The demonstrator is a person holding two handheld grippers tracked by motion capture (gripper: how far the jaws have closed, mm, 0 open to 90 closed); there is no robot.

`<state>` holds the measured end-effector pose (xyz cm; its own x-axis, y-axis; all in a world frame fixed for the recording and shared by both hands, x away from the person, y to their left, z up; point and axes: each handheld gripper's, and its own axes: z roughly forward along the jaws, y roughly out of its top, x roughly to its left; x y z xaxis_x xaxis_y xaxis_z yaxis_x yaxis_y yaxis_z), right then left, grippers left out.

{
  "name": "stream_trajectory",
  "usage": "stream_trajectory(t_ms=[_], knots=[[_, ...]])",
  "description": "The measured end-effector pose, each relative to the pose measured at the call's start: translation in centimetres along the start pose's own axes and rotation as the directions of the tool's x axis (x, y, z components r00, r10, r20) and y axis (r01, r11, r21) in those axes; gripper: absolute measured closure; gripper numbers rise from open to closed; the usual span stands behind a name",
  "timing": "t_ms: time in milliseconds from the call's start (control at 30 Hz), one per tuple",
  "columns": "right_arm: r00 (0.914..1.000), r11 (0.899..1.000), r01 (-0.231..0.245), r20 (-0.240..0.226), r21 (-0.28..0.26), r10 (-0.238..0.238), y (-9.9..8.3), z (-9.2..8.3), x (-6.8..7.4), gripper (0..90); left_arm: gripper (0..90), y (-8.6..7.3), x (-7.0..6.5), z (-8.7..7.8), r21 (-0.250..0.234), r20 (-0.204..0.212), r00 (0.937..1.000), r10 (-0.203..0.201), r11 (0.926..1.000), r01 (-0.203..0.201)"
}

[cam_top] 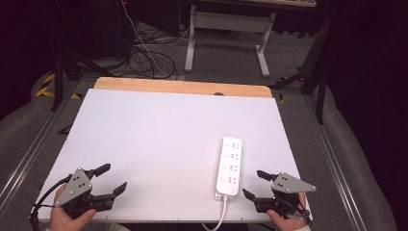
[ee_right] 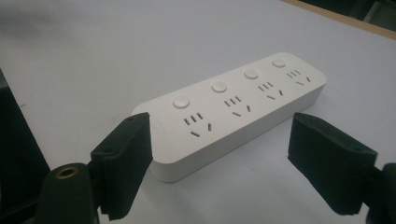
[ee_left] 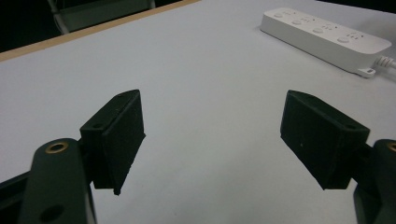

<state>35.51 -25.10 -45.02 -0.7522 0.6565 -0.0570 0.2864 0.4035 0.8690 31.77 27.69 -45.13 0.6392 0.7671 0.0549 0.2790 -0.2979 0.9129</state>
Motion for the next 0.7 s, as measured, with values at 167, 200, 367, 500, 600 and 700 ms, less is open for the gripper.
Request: stream_trajectory(t_ms=[167,200,367,500,600,700], knots=[[1.0,1.0,0.002,-0.001,0.001,-0.002,0.0,0.0,0.02,22.7,22.1,0.04,-0.14,-0.05,0.007,-0.014,0.9998,0.014,0.9999,-0.014],[1.0,1.0,0.002,-0.004,0.001,-0.002,-0.01,0.01,0.02,22.7,22.1,0.06,-0.15,-0.1,0.007,-0.018,0.9997,0.018,0.9998,-0.018],[0.9999,1.0,0.011,-0.003,0.005,-0.011,-0.01,0.01,0.03,22.7,22.3,0.06,-0.14,-0.23,0.006,-0.026,0.9995,0.02,0.9998,-0.019],[0.9999,1.0,0.013,0.004,0.011,-0.013,0.0,0.03,0.04,22.7,22.4,0.08,-0.16,-0.24,0.01,-0.027,0.9993,0.025,0.9996,-0.025],[0.9999,1.0,0.014,0.005,0.011,-0.014,-0.01,0.03,0.04,22.7,22.5,0.1,-0.19,-0.23,0.012,-0.03,0.9991,0.028,0.9995,-0.028],[0.9999,1.0,0.014,0.007,0.007,-0.014,0.05,-0.05,0.02,22.7,22.6,0.12,-0.17,-0.22,0.012,-0.03,0.9991,0.031,0.9994,-0.031]])
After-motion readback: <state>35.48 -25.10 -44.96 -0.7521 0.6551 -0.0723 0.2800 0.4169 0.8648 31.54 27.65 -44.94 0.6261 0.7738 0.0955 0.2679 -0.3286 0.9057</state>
